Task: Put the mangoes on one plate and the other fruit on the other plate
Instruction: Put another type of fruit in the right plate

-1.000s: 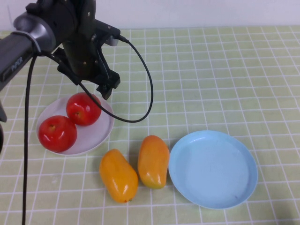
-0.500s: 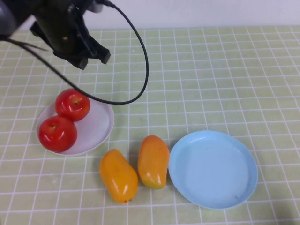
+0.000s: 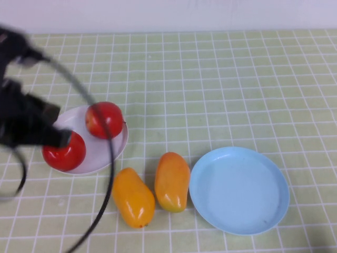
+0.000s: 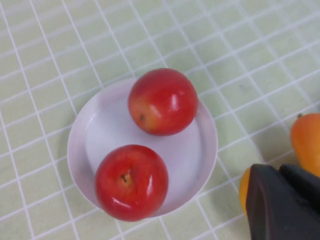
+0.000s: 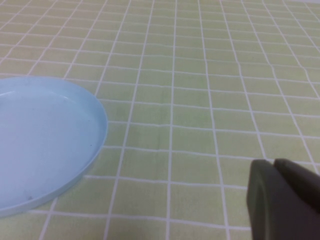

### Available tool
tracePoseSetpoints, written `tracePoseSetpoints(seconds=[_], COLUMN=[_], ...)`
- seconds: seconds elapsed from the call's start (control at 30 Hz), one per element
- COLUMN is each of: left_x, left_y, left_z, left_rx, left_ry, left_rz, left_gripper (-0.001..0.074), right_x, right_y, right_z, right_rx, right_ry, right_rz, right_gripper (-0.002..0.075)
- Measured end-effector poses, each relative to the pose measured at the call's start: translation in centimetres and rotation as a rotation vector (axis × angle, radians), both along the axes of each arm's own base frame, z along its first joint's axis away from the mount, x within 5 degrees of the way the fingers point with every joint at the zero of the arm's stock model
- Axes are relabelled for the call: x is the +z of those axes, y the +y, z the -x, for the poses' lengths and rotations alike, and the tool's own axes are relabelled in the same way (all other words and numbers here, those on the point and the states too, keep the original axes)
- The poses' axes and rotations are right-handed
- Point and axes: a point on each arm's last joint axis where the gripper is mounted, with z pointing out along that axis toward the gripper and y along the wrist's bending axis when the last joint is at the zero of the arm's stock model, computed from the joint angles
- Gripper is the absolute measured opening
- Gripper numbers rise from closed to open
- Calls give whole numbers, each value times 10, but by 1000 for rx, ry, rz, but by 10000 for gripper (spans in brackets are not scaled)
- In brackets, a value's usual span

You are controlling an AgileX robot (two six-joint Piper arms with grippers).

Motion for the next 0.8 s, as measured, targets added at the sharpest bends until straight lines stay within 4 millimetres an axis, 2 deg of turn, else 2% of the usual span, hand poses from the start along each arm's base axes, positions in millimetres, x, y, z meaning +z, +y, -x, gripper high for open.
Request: tracePoseSetpoints(seconds=[0.23, 0.37, 0.57, 0.63, 0.8], left_x=[-34, -43, -52, -61, -87], left_y=[38, 59, 83, 86, 82], left_z=[79, 119, 173, 179, 169], left_rx=[1, 6, 34, 39, 58], left_ry=[-217, -364, -585, -599, -517], left_rz=[60, 72, 231, 251, 253], left_gripper=[4, 4, 4, 3, 3], right_x=[0, 0, 0, 0, 0], right_y=[0, 0, 0, 0, 0], right_z=[0, 0, 0, 0, 0], right_rx=[0, 0, 0, 0, 0], right_ry=[0, 0, 0, 0, 3], right_rz=[0, 0, 0, 0, 0], right_gripper=[-15, -15, -16, -16, -15])
